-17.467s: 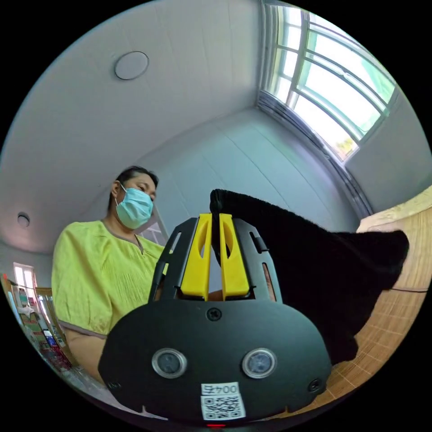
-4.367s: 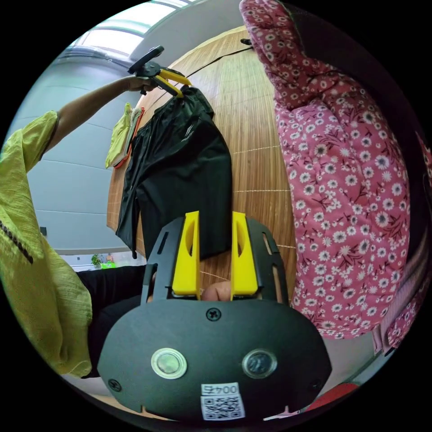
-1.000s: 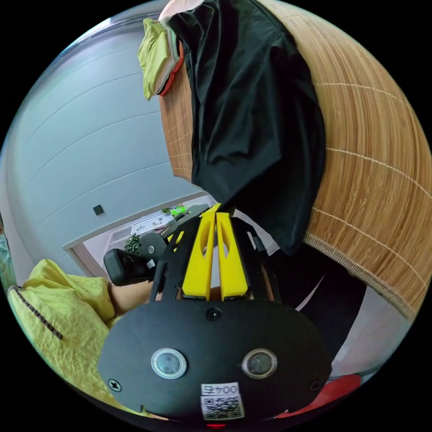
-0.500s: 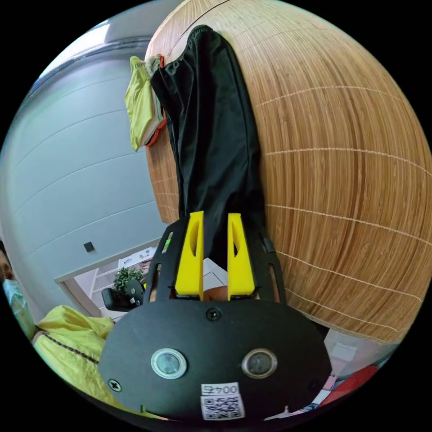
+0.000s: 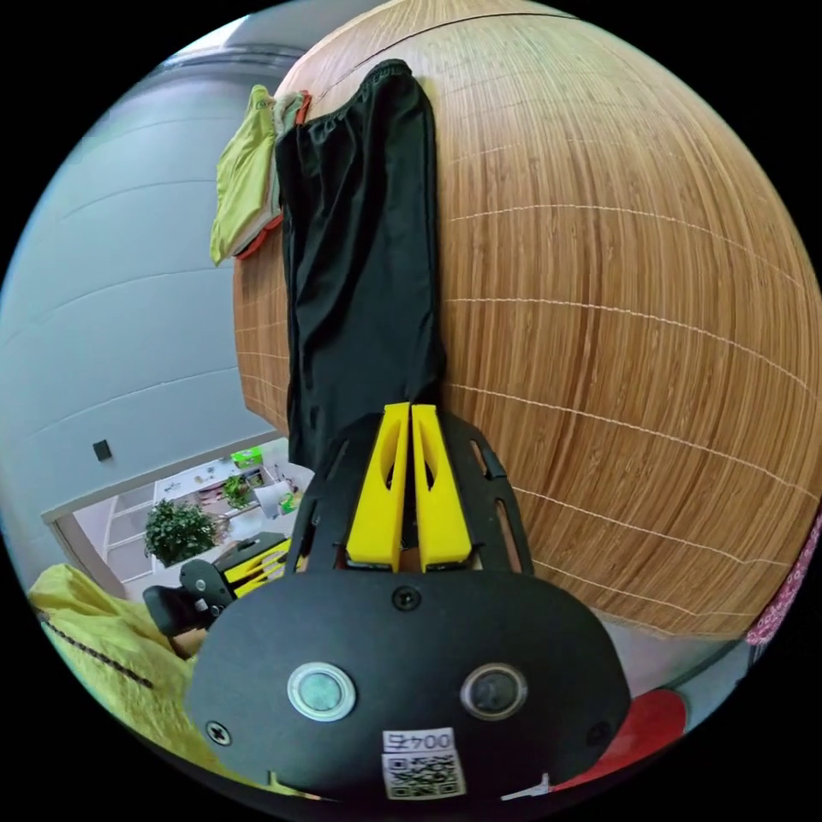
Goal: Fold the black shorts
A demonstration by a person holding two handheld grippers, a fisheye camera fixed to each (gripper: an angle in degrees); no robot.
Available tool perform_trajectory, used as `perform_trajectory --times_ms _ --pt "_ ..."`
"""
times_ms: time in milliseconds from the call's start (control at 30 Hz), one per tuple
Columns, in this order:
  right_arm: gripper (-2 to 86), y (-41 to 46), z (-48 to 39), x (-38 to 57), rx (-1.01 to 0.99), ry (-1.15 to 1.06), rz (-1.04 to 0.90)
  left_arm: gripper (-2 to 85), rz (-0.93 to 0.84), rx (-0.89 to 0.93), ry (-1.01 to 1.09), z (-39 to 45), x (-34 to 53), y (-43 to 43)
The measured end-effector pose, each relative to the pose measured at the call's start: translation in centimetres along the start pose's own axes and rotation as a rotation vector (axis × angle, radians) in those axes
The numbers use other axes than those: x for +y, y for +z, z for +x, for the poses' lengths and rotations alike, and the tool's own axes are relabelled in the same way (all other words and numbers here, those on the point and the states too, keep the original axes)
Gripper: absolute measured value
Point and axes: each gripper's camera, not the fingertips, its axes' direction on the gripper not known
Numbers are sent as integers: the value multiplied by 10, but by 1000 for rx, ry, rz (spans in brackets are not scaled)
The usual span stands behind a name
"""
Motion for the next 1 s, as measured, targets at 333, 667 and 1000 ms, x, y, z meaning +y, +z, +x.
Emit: perform_trajectory --times_ms 333,667,1000 --pt "10 -20 -76 72 454 -278 186 68 30 481 -47 -11 35 99" --pt "46 90 -156 140 603 -826 -20 34 169 263 -544 -125 120 141" --pt "78 42 -163 125 472 -757 -9 48 175 389 -826 -161 191 216"
